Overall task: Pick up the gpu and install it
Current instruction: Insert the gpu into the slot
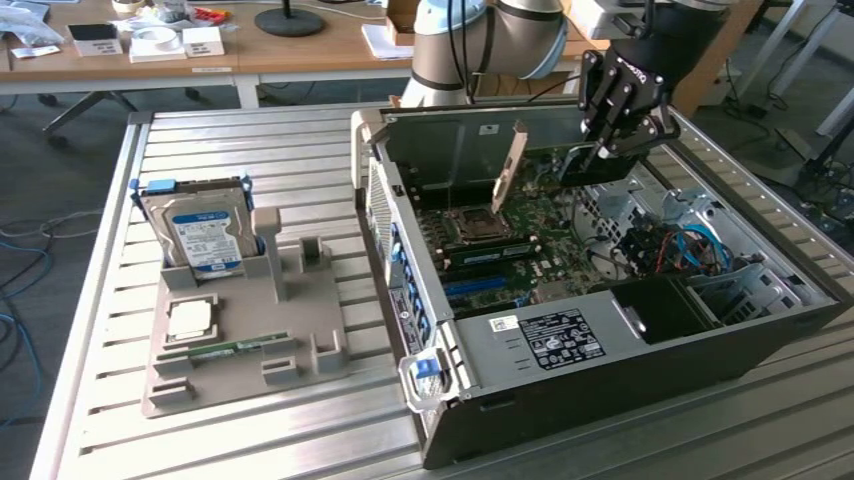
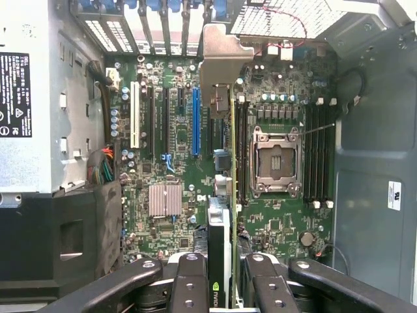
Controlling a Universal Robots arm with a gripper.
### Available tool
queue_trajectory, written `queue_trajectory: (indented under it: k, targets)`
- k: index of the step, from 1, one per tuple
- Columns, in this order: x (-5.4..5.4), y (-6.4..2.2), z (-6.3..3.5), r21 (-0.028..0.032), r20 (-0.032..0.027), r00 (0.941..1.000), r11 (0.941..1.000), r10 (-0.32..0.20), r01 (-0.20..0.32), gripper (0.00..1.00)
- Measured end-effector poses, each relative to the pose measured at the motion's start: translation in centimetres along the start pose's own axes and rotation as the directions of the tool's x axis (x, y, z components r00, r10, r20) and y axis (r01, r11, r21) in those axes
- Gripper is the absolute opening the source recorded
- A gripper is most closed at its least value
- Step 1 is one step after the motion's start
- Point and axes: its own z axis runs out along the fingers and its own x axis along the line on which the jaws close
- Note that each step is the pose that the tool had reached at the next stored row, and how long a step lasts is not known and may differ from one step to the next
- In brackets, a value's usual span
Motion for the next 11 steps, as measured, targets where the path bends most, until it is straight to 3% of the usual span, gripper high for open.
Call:
queue_trajectory:
  k: [11]
  targets:
    - [0.01, 0.0, 0.01, 0.0, 0.0001, 1.0, 1.0, 0.0, 0.0, 0.27]
